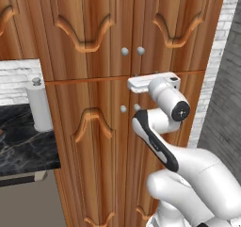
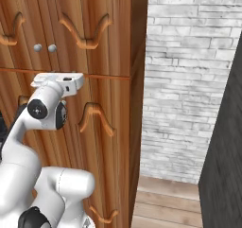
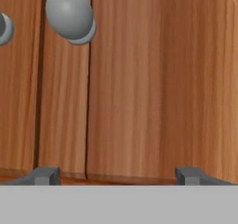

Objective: Open the cabinet, retrieve the rolling pin, and place it next to the meat on the cutting board to prepare for tenderizing.

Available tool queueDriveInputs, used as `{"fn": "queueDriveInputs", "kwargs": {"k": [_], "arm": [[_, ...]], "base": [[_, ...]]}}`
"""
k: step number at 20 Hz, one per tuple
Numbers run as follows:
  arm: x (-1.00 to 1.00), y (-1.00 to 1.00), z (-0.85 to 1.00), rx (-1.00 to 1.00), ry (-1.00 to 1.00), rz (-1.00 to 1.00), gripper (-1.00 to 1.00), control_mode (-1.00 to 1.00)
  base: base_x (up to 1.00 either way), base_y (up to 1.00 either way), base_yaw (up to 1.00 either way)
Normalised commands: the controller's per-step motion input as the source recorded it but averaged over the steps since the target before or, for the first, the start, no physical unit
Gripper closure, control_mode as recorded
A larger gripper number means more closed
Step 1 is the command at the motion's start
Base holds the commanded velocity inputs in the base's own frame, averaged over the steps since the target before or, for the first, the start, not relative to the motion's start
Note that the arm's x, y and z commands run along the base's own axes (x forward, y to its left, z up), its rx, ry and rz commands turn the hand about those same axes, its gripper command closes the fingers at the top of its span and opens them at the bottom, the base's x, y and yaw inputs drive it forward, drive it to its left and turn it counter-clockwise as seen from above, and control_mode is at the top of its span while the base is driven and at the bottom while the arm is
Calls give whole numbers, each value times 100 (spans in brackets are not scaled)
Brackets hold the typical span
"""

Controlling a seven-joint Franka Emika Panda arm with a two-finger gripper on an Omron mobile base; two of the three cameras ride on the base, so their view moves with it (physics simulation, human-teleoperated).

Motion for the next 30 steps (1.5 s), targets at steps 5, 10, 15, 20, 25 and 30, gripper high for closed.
{"fn": "queueDriveInputs", "kwargs": {"k": [5,10,15,20,25,30], "arm": [[1,7,56,2,-1,0,-100,-100],[5,14,19,0,0,0,-100,-100],[-1,4,22,-2,3,0,-100,-100],[-12,16,51,-13,-9,0,-100,-100],[0,16,47,-13,-5,0,-100,-100],[2,12,14,-7,-1,0,-100,-100]], "base": [[0,0,0],[0,0,0],[0,0,0],[0,0,0],[0,0,0],[0,0,0]]}}
